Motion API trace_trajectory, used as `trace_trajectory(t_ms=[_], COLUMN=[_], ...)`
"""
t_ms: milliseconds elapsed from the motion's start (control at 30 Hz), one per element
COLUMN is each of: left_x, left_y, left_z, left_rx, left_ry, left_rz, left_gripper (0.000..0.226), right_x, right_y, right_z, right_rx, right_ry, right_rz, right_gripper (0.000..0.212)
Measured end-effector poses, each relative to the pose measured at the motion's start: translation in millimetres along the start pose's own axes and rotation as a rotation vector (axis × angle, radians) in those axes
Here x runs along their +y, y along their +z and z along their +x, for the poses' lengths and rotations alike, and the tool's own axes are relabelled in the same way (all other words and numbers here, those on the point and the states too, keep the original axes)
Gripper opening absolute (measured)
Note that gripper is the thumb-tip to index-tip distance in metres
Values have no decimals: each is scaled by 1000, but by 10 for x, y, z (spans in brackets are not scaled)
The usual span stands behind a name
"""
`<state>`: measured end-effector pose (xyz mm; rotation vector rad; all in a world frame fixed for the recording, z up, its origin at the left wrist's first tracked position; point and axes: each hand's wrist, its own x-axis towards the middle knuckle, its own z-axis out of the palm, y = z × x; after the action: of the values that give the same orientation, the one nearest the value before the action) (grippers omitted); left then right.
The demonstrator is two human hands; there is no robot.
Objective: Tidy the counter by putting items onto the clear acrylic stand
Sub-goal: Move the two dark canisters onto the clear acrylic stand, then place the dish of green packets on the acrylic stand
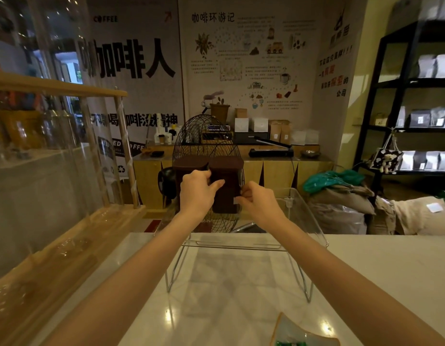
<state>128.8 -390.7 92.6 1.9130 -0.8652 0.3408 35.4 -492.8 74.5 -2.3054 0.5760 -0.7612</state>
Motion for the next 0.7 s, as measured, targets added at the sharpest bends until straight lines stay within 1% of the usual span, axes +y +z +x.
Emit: trace_trajectory(t_ms=[233,367,433,500,567,633,700], left_x=[18,26,33,49,85,138,217], left_y=[47,18,-5,-28,-54,-89,-137], left_z=[-62,-76,-100,-145,-225,-327,-471], left_rx=[64,57,38,9,-19,-49,-69], left_ry=[28,52,55,41,33,54,111], left_rz=[102,207,226,238,259,282,314], left_gripper=[32,36,43,53,56,56,55], right_x=[12,-24,-74,-106,-97,-51,6], right_y=[4,-80,-162,-263,-361,-453,-538], right_z=[-43,-158,-315,-524,-776,-1049,-1310], right_rx=[-23,-75,-123,-146,-164,-151,-102], right_ry=[-38,-63,-128,-231,-321,-400,-479], right_rz=[-57,-230,-324,-402,-473,-528,-585], right_gripper=[31,32,32,31,31,33,32])
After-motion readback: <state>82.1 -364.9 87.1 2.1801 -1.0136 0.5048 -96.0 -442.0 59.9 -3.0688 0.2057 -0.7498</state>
